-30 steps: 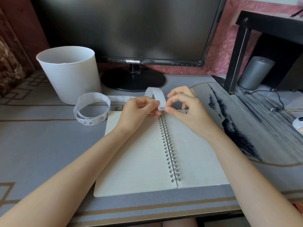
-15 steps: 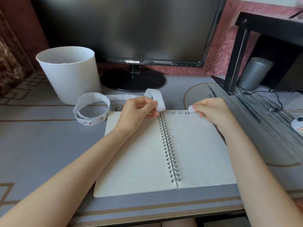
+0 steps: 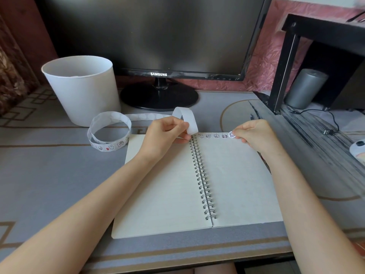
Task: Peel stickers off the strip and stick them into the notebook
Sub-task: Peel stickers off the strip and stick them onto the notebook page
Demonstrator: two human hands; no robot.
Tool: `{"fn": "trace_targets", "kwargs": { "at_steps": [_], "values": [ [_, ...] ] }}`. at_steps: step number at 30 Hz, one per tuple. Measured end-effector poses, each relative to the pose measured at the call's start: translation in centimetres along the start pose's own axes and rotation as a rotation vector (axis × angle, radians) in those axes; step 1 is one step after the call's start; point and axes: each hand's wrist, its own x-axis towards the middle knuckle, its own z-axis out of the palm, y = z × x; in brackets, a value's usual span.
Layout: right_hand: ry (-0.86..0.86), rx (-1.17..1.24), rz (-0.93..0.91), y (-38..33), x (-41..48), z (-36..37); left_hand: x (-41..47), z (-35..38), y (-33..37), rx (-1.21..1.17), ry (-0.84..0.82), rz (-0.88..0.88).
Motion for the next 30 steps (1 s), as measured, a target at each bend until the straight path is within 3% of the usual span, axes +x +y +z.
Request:
{"fn": "trace_targets", "kwargs": {
  "at_steps": [30],
  "values": [
    [0.084,-0.117,-0.097,1.1,0.9,1.0,-0.2,0.0,0.2,0.021,0.006,0.01]
  ]
}}
